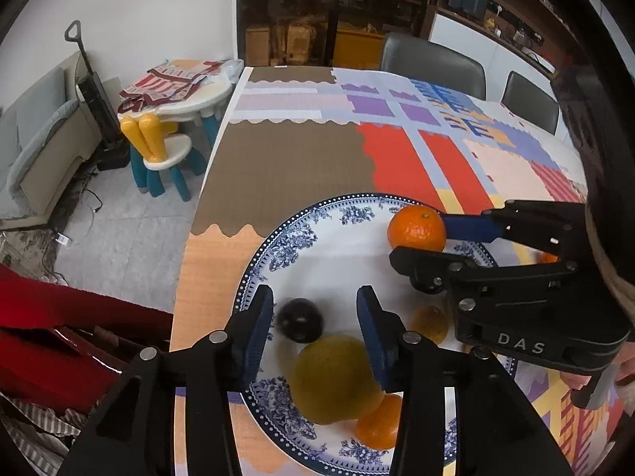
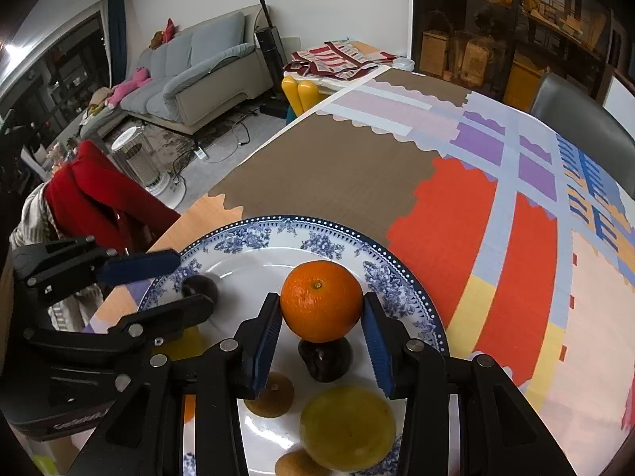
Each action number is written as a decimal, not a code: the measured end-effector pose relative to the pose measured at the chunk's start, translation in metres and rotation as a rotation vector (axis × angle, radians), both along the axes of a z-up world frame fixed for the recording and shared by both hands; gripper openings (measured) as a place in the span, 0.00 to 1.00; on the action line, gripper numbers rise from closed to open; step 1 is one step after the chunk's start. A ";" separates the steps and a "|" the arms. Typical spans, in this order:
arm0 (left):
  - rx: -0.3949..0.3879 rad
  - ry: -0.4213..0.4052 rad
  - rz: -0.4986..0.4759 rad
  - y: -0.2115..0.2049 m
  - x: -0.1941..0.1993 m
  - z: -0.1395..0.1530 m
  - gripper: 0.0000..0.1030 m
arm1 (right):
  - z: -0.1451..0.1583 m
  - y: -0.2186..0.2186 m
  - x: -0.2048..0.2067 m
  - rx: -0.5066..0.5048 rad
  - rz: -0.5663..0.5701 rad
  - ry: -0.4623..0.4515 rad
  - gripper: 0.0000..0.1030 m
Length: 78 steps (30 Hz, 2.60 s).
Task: Organize fruits
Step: 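Open the left gripper over the plate while the right gripper releases the mandarin there, then move both grippers from the plate back toward the last two mandarins, then grasp a mandarin with the left gripper while the right gripper grasps the other mandarin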
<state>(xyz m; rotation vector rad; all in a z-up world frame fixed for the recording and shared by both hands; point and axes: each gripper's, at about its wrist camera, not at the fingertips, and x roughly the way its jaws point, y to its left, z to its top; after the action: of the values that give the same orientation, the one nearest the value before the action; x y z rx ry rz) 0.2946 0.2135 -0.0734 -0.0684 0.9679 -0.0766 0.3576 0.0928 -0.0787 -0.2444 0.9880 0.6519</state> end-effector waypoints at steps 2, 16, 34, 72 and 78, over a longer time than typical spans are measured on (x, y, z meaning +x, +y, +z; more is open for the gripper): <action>0.010 -0.009 0.011 -0.001 -0.003 0.004 0.43 | 0.000 0.000 -0.001 0.000 0.003 0.001 0.42; 0.102 -0.161 0.060 -0.029 -0.056 0.051 0.50 | 0.045 -0.048 -0.048 0.074 -0.048 -0.154 0.53; 0.131 -0.330 -0.025 -0.125 -0.103 0.101 0.70 | 0.109 -0.158 -0.105 0.146 -0.209 -0.367 0.72; 0.044 -0.146 -0.361 -0.212 -0.026 0.000 0.43 | 0.015 -0.222 -0.069 -0.061 -0.090 -0.227 0.68; 0.047 -0.097 -0.384 -0.216 -0.013 -0.015 0.37 | -0.002 -0.221 -0.056 -0.055 -0.079 -0.168 0.62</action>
<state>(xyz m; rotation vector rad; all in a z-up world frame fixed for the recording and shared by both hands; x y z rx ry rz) 0.2821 -0.0022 -0.0885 0.1641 0.8750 -0.4066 0.3021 -0.1281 -0.0810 -0.3022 0.8503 0.5243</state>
